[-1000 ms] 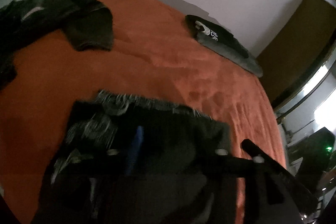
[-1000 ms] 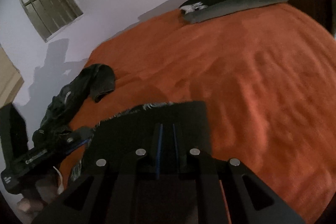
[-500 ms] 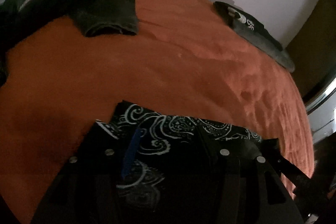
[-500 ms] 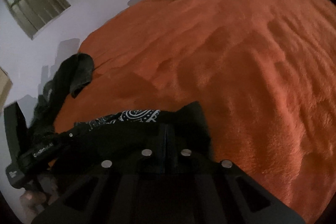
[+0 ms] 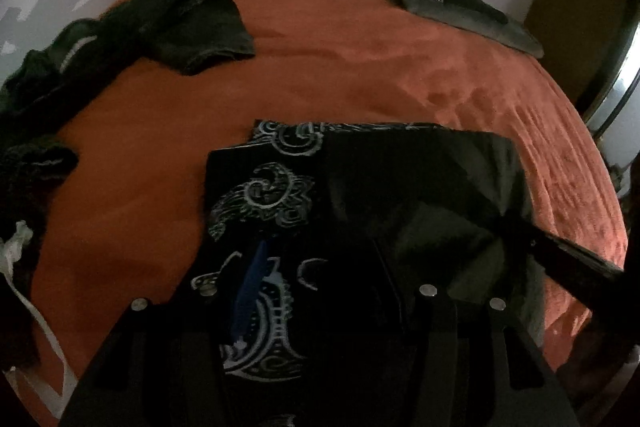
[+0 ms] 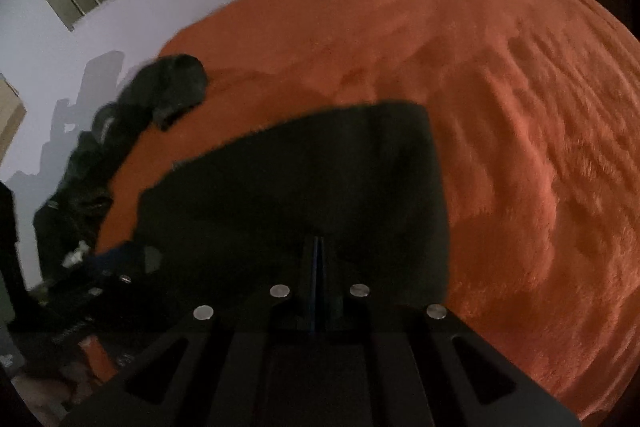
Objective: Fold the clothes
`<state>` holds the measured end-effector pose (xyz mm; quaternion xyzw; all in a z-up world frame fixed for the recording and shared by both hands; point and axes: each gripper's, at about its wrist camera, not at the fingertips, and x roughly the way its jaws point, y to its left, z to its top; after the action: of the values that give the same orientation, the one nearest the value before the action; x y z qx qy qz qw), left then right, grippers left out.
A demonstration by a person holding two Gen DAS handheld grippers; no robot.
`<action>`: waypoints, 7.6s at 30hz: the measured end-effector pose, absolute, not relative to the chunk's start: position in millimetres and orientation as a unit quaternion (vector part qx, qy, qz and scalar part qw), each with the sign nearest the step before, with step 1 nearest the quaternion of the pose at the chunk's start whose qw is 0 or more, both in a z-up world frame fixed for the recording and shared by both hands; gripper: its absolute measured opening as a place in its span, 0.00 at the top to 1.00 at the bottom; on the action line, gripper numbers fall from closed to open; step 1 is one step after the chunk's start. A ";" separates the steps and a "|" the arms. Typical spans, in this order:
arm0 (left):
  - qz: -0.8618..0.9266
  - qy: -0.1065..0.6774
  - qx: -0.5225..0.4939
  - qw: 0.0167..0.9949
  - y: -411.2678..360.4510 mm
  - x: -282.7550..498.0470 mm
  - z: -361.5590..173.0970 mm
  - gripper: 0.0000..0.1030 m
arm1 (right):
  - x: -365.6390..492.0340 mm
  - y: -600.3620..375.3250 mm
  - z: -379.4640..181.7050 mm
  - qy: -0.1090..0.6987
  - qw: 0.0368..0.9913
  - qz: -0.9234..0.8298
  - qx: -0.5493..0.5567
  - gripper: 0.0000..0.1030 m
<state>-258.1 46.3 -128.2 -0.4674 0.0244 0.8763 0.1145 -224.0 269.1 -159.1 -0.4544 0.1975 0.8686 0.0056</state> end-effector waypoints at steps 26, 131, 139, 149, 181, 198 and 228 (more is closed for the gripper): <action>0.858 -0.008 -0.503 0.101 23.6 -98.4 -124.5 0.45 | -80.6 195.9 -124.3 0.161 0.023 0.842 -0.514 0.99; 0.868 0.138 -0.454 0.150 -13.8 -156.1 50.1 0.29 | -120.7 236.4 70.5 -0.099 -0.078 0.818 -0.561 0.86; 0.812 0.067 -0.521 0.255 27.4 -306.7 -43.6 0.29 | -275.0 289.4 -34.0 -0.140 -0.218 0.813 -0.521 0.86; 0.751 0.095 -0.597 0.265 27.1 -304.6 -89.4 0.29 | -307.4 346.8 -51.3 0.028 -0.313 0.742 -0.592 0.64; 0.738 -0.108 -0.598 0.294 -50.5 -305.2 -183.2 0.27 | -318.7 381.0 -214.4 0.381 -0.360 0.645 -0.556 0.48; 0.657 -0.168 -0.670 0.302 -75.5 -295.9 -187.3 0.28 | -260.3 376.7 -222.7 0.450 -0.359 0.562 -0.593 0.48; 0.600 -0.248 -0.679 0.343 -71.1 -314.9 -204.5 0.31 | -257.6 349.9 -236.4 0.464 -0.389 0.552 -0.573 0.37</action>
<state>-314.9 -71.1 -204.5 -0.6793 -0.2481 0.5995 0.3428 -257.6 349.9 -236.4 -0.5725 0.4644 0.5521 -0.3895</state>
